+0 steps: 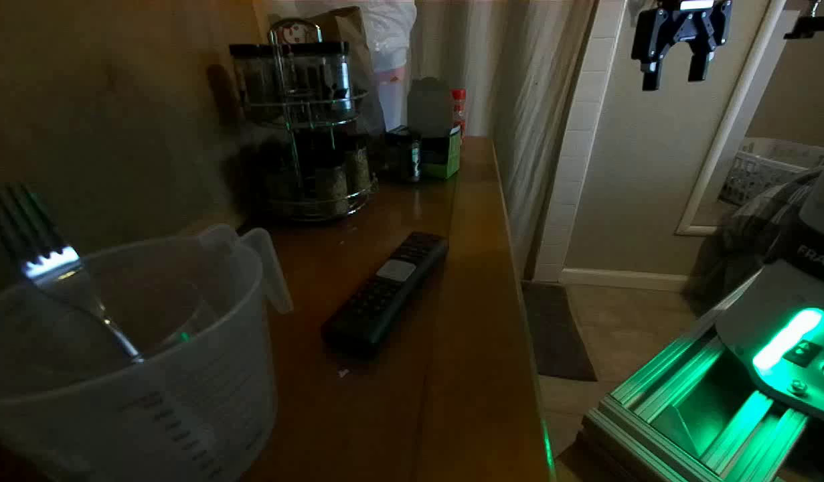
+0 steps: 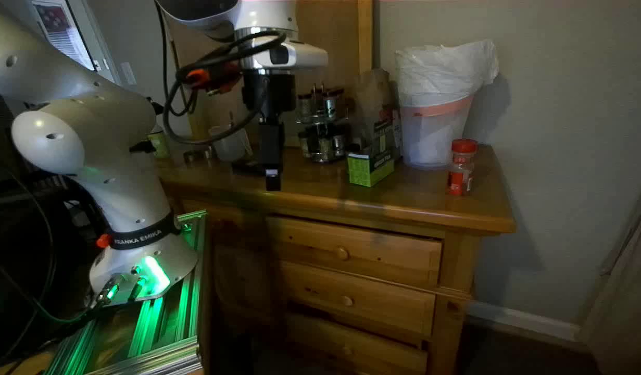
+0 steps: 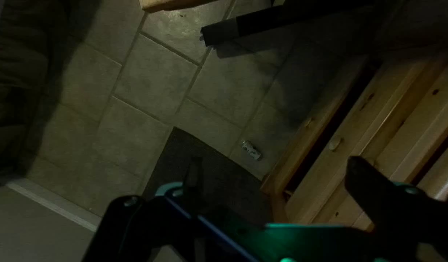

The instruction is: Put the spice bottle on the rack

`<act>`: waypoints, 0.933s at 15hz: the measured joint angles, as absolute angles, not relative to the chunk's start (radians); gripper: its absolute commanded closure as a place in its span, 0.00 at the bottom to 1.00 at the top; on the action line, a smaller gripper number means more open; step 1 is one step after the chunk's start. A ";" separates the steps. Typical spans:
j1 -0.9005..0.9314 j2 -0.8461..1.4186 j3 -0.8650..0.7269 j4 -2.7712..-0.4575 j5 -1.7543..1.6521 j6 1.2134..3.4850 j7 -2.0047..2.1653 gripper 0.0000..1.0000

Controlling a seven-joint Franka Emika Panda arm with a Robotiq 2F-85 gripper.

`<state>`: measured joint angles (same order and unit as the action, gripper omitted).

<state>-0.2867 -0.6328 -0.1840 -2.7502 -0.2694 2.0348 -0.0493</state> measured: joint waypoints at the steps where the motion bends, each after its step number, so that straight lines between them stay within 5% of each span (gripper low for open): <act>1: -0.287 -0.633 -0.184 -2.750 -0.269 2.035 -0.049 0.00; 8: -0.271 -0.633 -0.184 -2.750 -0.266 2.069 -0.059 0.00; 14: -0.087 -0.619 -0.162 -2.733 -0.146 2.230 -0.129 0.00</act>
